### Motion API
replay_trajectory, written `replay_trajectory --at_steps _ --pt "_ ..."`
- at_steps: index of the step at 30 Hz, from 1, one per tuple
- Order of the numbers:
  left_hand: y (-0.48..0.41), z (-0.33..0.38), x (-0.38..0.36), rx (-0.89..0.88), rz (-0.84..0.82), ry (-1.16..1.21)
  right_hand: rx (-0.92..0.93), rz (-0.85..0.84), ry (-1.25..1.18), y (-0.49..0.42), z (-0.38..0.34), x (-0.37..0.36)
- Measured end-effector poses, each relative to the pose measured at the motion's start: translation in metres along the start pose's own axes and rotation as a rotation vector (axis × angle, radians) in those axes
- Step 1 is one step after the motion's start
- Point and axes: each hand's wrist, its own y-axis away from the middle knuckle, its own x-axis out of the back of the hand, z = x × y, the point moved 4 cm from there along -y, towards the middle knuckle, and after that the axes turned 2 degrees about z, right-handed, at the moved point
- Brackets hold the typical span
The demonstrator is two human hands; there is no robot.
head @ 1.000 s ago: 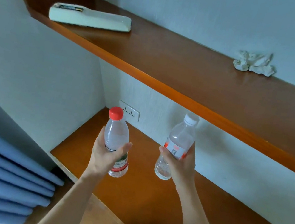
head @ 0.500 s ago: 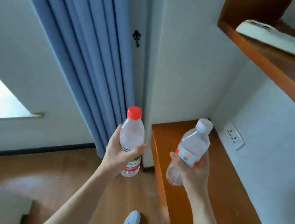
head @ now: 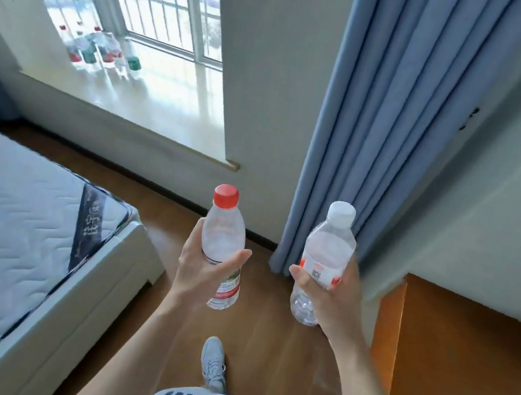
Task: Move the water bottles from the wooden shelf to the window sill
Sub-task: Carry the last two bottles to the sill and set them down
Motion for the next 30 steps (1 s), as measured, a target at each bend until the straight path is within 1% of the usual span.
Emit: replay_trajectory --at_steps 3,8,15,20,25,30 --pt "-0.012 -0.005 0.032 -0.019 0.089 -0.039 -0.016 -0.084 0.007 -0.014 -0.003 -0.041" --pt "-0.040 -0.023 0.080 0.042 0.213 -0.072 -0.049 -0.190 0.016 -0.042 -0.001 -0.109" --pt "-0.128 -0.059 0.145 0.106 0.318 -0.069 -0.022 -0.318 0.098 -0.115 -0.009 -0.219" --pt "-0.208 -0.067 0.188 0.119 0.370 -0.041 0.038 -0.321 0.185 -0.177 -0.030 -0.296" --pt "-0.267 -0.074 0.223 0.121 0.413 -0.028 0.036 -0.333 0.161 -0.223 -0.039 -0.355" --pt "-0.307 -0.088 0.241 0.137 0.438 -0.031 0.031 -0.365 0.160 -0.255 -0.037 -0.398"
